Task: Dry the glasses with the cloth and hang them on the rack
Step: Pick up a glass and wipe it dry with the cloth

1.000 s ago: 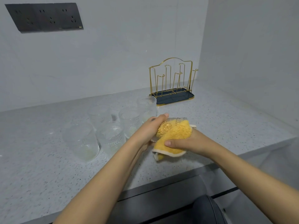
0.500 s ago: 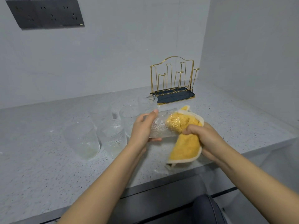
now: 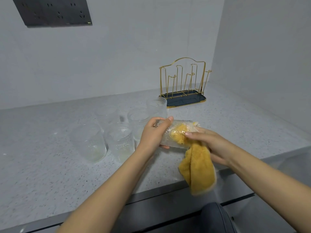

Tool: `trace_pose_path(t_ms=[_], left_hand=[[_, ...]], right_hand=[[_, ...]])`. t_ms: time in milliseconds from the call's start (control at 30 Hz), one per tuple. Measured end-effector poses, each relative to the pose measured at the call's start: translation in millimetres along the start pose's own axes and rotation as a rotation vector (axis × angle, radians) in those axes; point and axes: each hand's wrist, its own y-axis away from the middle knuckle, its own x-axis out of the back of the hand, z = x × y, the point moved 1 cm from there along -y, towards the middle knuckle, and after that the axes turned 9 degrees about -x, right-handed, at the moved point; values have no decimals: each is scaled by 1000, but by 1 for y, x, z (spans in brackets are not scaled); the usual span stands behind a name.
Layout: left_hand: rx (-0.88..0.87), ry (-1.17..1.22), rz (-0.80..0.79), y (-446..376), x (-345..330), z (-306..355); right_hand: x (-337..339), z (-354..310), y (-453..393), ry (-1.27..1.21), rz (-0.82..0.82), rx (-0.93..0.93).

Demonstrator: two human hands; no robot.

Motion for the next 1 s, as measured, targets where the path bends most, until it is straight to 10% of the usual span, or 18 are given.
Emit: trace_pose_path(t_ms=[433, 800, 1000], left_hand=[[43, -95, -100, 0, -13, 7], [374, -55, -371, -4, -1, 10], [-207, -132, -374, 10, 10, -7]], right_hand=[[-13, 1, -5, 291, -127, 65], [-13, 7, -12, 863, 119, 42], [-3, 1, -13, 123, 2, -63]])
